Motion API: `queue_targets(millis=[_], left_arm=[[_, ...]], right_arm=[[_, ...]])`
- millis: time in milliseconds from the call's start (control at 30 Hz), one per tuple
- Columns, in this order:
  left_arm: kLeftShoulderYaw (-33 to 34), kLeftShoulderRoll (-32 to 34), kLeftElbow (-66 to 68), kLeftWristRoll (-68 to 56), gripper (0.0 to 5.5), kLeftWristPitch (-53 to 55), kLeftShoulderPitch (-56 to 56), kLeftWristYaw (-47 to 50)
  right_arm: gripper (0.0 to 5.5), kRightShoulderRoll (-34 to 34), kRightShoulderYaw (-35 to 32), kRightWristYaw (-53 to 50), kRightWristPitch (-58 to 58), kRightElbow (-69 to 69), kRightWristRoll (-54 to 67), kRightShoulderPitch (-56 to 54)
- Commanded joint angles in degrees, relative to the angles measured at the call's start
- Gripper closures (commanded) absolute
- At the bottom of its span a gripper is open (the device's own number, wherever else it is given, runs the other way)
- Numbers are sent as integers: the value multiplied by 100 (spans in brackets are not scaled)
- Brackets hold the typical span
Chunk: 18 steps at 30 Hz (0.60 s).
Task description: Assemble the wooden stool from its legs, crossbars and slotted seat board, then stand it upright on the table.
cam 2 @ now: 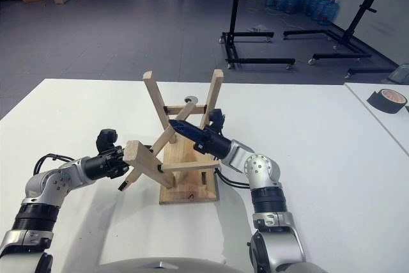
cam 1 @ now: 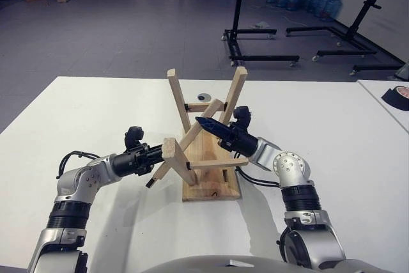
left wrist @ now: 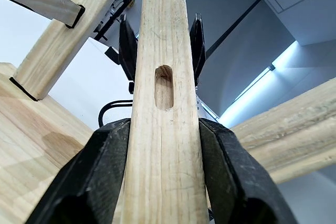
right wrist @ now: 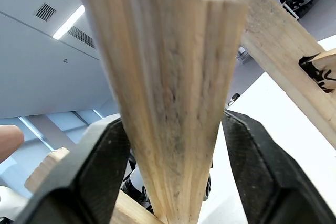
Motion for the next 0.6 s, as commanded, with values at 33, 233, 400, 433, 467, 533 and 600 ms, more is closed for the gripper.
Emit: queue_targets(millis=[33,233,400,433,467,533,600], left_arm=[[9,-16,-41,3,349,55,9,-30],[151,-114,219,185,311,-263,-59,99],[453,-207,458,71,225,-192,-153,317],[593,-219,547,38,210,-219,-183,406],[728,-231,603,12,194,-243,-205,497],[1020,-240,626,-38,165,-307,-205,694],[1344,-243,579,-96,160,-391,-130,904]], right_arm=[[330,-28,-14,75,84,-112,21,59],[347,-97,-79,202,92,-252,60,87],[347,-85,-220,166,60,-303,141,63],[347,-81,-275,121,-33,-319,109,56],[347,-87,-337,68,-131,-342,68,49],[347,-201,-616,-42,-331,-425,66,27],[347,-488,-930,-69,-593,-542,-8,32]])
